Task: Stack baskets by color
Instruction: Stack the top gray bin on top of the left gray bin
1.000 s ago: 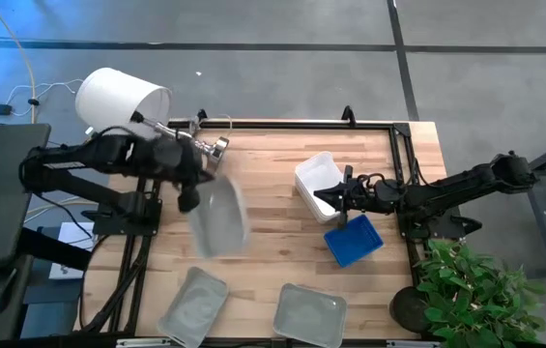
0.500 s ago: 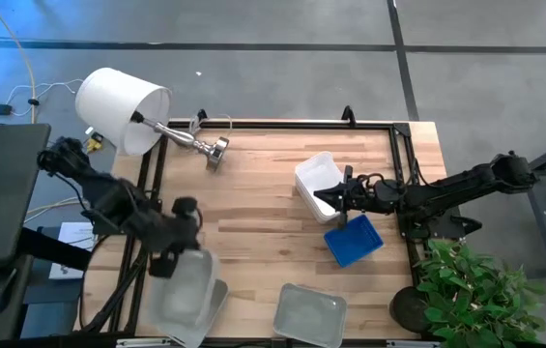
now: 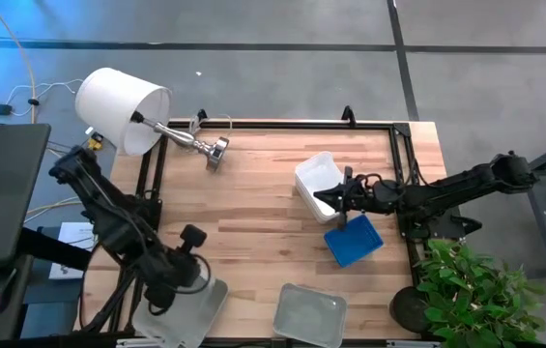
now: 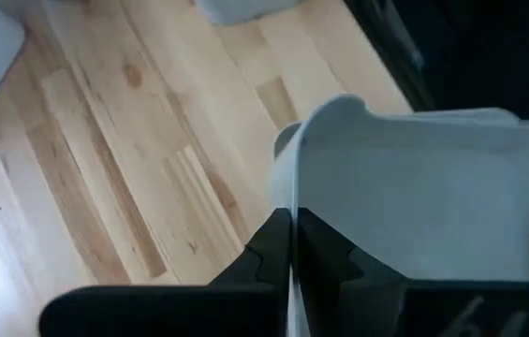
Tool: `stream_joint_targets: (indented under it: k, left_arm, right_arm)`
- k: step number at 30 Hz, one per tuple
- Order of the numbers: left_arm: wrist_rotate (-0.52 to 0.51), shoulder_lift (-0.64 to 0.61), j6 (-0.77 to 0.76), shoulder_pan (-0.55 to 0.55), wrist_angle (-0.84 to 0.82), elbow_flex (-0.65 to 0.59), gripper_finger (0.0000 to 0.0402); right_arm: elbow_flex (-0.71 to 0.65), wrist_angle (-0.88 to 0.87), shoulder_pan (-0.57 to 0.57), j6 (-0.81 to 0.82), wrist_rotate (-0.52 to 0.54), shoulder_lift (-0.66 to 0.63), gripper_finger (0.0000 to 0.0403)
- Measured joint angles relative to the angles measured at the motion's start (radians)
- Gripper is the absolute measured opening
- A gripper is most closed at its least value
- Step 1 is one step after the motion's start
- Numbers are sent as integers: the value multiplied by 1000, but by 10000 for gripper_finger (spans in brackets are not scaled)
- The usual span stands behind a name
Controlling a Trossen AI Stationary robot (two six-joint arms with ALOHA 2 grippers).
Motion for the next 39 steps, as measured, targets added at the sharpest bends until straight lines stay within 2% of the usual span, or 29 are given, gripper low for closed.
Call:
stream_joint_targets:
  k: [6, 11, 16, 24, 31, 35, 39]
  left_arm:
    - [100, 78, 70, 44, 0, 0, 0]
    - [139, 112, 96, 78, 2, 0, 0]
    - [161, 116, 97, 107, 18, 0, 0]
    - [280, 111, 76, 144, 38, 0, 0]
    - [288, 111, 78, 153, 103, -1, 0]
    - [312, 111, 80, 161, 185, -48, 0]
    - [311, 110, 70, 178, 123, -91, 0]
  right_arm:
    - [0, -3, 0, 17, 0, 50, 0]
    - [0, 6, 0, 30, 8, 107, 0]
    - [0, 53, 0, 21, 8, 122, 0]
    - [0, 56, 0, 6, 7, 119, 0]
    - [0, 55, 0, 4, 6, 119, 0]
    - [0, 55, 0, 5, 5, 119, 0]
    - [0, 55, 0, 6, 3, 119, 0]
